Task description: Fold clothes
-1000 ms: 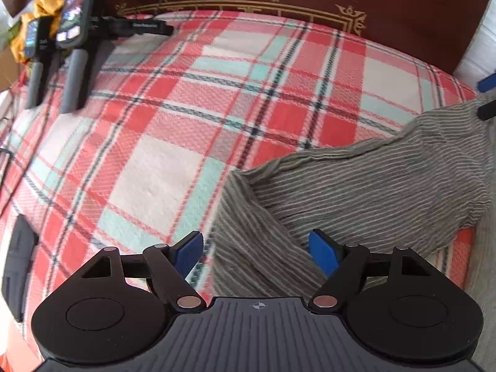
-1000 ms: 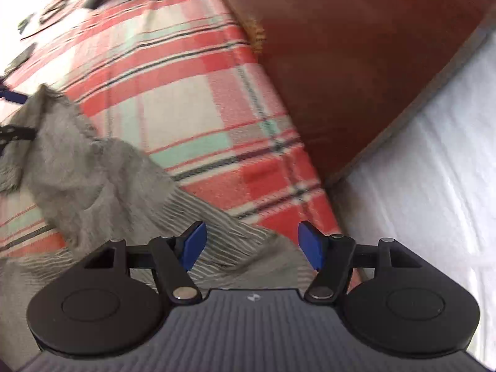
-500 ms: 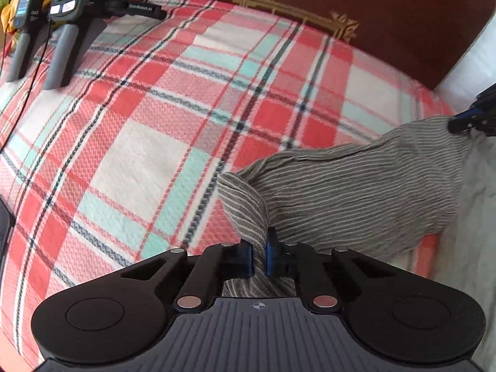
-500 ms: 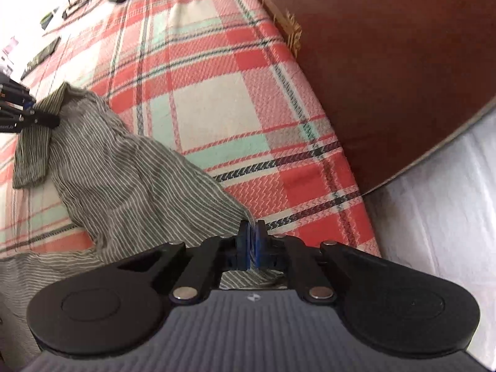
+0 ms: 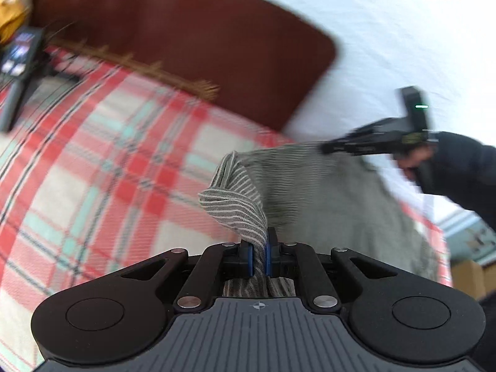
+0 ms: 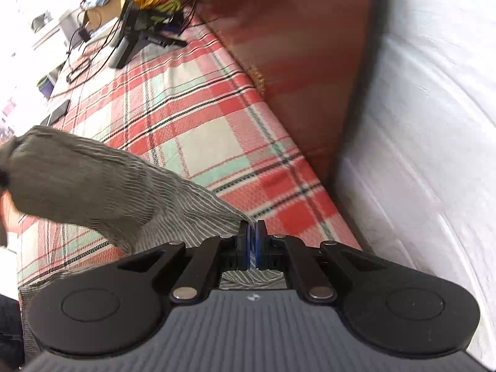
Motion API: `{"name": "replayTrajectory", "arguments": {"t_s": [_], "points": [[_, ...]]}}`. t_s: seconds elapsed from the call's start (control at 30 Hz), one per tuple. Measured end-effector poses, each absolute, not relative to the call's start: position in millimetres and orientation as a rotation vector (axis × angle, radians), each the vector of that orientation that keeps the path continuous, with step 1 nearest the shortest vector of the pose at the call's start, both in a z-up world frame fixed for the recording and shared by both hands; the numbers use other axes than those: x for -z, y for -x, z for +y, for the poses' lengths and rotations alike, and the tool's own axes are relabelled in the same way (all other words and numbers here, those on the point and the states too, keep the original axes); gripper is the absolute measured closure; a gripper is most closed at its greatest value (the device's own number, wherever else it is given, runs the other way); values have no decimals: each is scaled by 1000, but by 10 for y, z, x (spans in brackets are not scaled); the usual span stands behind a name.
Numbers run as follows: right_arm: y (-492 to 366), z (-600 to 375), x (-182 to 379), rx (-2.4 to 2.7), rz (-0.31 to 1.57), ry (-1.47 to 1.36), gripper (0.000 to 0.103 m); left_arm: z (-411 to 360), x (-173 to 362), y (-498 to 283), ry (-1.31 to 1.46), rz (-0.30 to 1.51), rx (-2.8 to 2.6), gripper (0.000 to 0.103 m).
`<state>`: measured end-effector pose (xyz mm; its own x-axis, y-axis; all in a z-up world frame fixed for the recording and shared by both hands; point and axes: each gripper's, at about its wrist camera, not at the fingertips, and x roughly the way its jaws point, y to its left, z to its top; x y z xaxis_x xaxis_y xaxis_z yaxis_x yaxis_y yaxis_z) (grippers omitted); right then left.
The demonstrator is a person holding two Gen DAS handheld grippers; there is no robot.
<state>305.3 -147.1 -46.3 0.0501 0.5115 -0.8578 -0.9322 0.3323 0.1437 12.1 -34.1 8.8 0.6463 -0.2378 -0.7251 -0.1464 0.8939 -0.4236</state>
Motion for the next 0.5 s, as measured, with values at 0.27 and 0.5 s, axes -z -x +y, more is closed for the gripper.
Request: {"name": "replayTrajectory", "arguments": {"t_s": [0.27, 0.5], "points": [[-3037, -2184, 587, -1082, 990, 419, 100, -1592, -312, -387, 403, 855, 347, 100], [-2883, -2887, 882, -863, 1042, 414, 80, -2842, 86, -841, 362, 963, 573, 98]]}}
